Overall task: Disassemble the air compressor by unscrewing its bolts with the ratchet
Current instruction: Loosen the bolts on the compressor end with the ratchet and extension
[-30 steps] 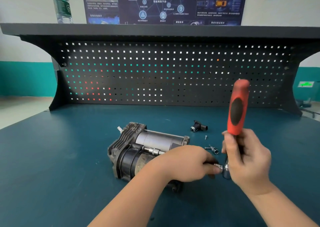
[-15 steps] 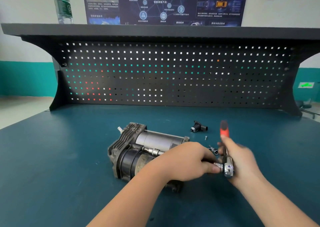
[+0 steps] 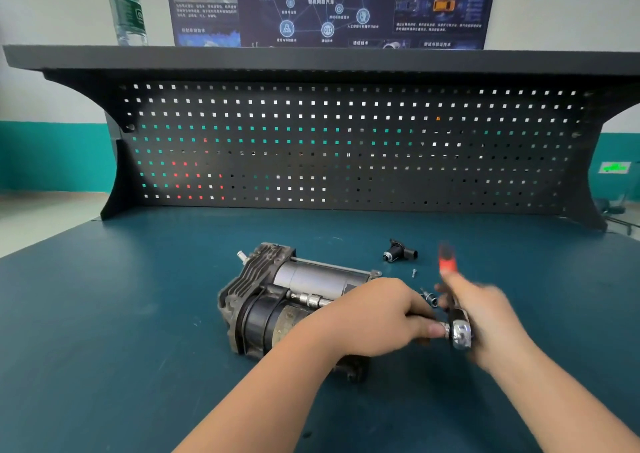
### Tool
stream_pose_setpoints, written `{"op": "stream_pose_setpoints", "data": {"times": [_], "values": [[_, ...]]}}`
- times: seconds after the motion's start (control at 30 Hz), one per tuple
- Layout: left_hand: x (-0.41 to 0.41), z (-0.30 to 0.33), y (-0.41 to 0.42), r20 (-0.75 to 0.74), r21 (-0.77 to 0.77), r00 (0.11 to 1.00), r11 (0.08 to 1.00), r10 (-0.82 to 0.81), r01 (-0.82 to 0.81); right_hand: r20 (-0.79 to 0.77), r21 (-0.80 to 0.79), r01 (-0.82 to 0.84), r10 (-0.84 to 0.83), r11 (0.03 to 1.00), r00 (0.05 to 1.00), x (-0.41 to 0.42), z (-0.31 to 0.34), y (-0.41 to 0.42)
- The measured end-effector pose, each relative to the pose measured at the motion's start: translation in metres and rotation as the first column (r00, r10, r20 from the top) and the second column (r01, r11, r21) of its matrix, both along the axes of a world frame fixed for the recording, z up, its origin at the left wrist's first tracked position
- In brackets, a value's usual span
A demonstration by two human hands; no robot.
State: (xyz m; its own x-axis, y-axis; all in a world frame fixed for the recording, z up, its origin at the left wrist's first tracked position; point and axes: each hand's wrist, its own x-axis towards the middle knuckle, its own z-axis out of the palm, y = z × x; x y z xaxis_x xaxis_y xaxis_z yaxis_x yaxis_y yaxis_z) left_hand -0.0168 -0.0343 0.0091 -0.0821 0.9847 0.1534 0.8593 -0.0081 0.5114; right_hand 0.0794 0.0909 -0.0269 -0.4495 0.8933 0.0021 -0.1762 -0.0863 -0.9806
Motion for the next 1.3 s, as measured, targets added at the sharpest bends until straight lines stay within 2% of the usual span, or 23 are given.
{"op": "stream_pose_setpoints", "data": {"times": [0.03,0.07,0.1,0.17,0.23,0.33,0.37,0.4,0.43,0.47,0.53,0.63,0.7,0.77,0.87,0.9,0.97,1.03,1.07,1.1,1.13,1.2,1.3], "values": [[0.0,-0.001,0.0,-0.004,0.008,1.0,1.0,0.014,-0.013,-0.065,-0.189,-0.071,0.059,0.979,0.996,-0.001,-0.003,-0.001],[0.0,-0.001,0.0,-0.013,0.008,1.0,1.0,0.019,-0.019,-0.108,-0.284,-0.11,0.083,0.953,0.991,-0.002,-0.004,-0.002],[0.0,-0.001,0.0,-0.018,0.005,1.0,1.0,0.016,-0.016,-0.118,-0.28,-0.118,0.088,0.953,0.989,-0.001,-0.005,-0.003],[0.001,0.0,-0.001,-0.017,-0.008,1.0,1.0,0.005,-0.005,-0.105,-0.041,-0.009,0.005,0.999,0.994,0.0,-0.003,-0.003],[0.001,0.001,-0.001,-0.079,-0.047,0.997,0.999,-0.014,0.01,-0.214,0.339,0.155,-0.084,0.928,0.973,0.004,0.005,-0.011],[0.003,0.001,-0.001,-0.165,-0.122,0.985,0.992,-0.048,0.028,-0.296,0.815,0.253,0.001,0.521,0.955,0.014,0.002,-0.02],[0.004,0.001,-0.001,-0.135,-0.13,0.989,0.991,-0.052,0.034,-0.272,0.893,0.244,0.023,0.379,0.962,0.017,-0.002,-0.021],[0.004,0.001,-0.001,-0.105,-0.128,0.993,0.991,-0.053,0.039,-0.254,0.925,0.235,0.024,0.298,0.967,0.018,-0.004,-0.022],[0.004,0.002,0.0,-0.091,-0.119,0.994,0.992,-0.052,0.041,-0.239,0.927,0.223,0.015,0.302,0.971,0.018,-0.003,-0.023],[0.003,0.001,-0.001,-0.092,-0.105,0.995,0.994,-0.049,0.039,-0.236,0.898,0.214,0.011,0.384,0.972,0.017,0.001,-0.024],[0.002,0.001,-0.001,-0.093,-0.069,0.995,0.997,-0.042,0.035,-0.223,0.752,0.195,-0.036,0.63,0.974,0.011,0.009,-0.022],[0.001,-0.001,0.0,-0.041,-0.008,0.999,1.0,-0.021,0.021,0.027,0.387,0.092,-0.111,0.918,0.994,0.004,0.011,-0.008],[0.0,-0.002,0.0,-0.008,0.022,1.0,1.0,0.004,-0.004,0.078,0.05,0.021,-0.025,0.999,0.997,0.001,0.004,-0.002],[0.0,-0.003,0.001,-0.028,0.013,1.0,1.0,0.005,-0.005,0.054,-0.067,0.007,-0.003,0.998,0.999,0.0,-0.001,-0.002],[0.002,-0.001,0.001,-0.104,-0.044,0.994,0.999,-0.014,0.009,-0.049,0.301,0.149,-0.141,0.942,0.989,0.001,-0.001,-0.006],[0.002,-0.001,0.001,-0.126,-0.072,0.992,0.997,-0.029,0.02,-0.137,0.454,0.21,-0.165,0.866,0.977,0.003,0.003,-0.011],[0.003,0.001,0.0,-0.153,-0.124,0.987,0.992,-0.056,0.038,-0.281,0.725,0.283,-0.106,0.627,0.954,0.009,0.004,-0.018],[0.003,0.002,0.0,-0.137,-0.135,0.989,0.99,-0.062,0.044,-0.287,0.89,0.282,-0.042,0.358,0.957,0.015,-0.001,-0.021],[0.003,0.003,0.0,-0.126,-0.126,0.99,0.991,-0.06,0.044,-0.281,0.919,0.279,-0.033,0.28,0.959,0.016,-0.003,-0.021],[0.003,0.003,0.001,-0.122,-0.114,0.991,0.993,-0.056,0.042,-0.271,0.922,0.27,-0.034,0.279,0.962,0.017,-0.003,-0.021],[0.003,0.003,0.001,-0.123,-0.102,0.991,0.994,-0.055,0.042,-0.262,0.902,0.256,-0.029,0.347,0.964,0.016,0.0,-0.022],[0.003,0.002,0.0,-0.123,-0.081,0.991,0.996,-0.051,0.042,-0.233,0.781,0.217,-0.049,0.585,0.971,0.012,0.009,-0.022],[0.001,0.0,-0.001,-0.098,-0.015,0.995,1.0,-0.029,0.028,-0.019,0.421,0.115,-0.118,0.9,0.993,0.003,0.011,-0.01]]}}
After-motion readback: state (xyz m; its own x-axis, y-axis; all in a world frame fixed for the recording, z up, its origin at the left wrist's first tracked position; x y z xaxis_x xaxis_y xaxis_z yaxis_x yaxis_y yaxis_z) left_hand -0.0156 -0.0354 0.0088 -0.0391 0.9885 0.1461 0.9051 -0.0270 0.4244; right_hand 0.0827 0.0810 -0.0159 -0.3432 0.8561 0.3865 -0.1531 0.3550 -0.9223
